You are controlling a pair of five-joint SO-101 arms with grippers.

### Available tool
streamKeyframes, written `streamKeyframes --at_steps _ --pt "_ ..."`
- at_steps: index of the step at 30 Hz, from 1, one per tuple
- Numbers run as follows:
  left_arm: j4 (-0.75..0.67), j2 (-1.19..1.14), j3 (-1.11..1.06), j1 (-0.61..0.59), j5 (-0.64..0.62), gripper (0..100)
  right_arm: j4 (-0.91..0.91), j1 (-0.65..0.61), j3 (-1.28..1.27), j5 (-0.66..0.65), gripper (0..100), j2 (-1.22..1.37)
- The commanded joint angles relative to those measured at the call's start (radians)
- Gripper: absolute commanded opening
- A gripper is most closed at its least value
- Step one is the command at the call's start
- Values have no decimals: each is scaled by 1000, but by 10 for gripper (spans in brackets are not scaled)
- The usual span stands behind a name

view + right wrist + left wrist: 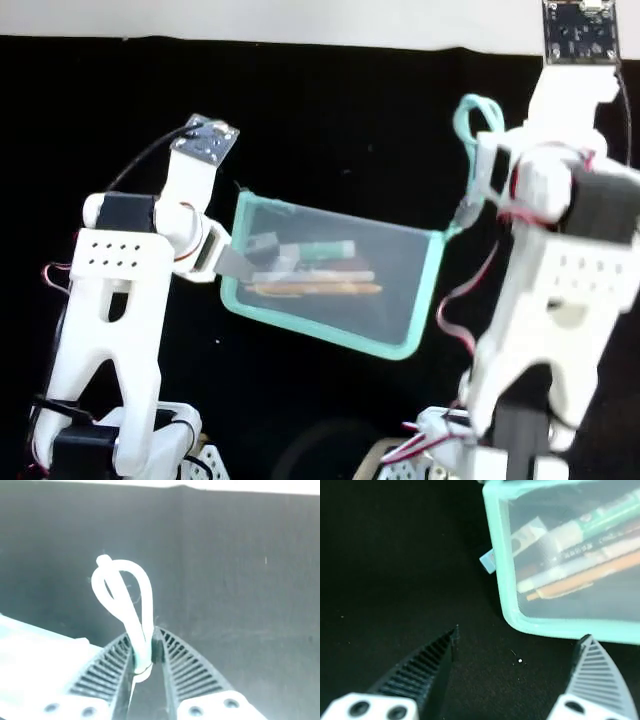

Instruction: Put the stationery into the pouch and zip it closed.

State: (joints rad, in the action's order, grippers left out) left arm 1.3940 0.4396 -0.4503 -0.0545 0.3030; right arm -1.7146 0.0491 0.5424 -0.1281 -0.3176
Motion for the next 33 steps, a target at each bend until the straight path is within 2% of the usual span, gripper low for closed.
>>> streamKeyframes --at_steps 1,11,23,27,33 --pt "5 8 71 10 -6 368 1 -59 44 26 5 -114" --pt "5 8 278 10 -166 368 13 -249 94 29 5 -213" --pt "6 8 354 2 -175 368 30 -532 458 107 5 -19" --pt "69 10 453 -53 -175 368 73 -607 539 107 5 65" --pt "106 8 527 -232 -175 368 117 -734 607 103 5 147"
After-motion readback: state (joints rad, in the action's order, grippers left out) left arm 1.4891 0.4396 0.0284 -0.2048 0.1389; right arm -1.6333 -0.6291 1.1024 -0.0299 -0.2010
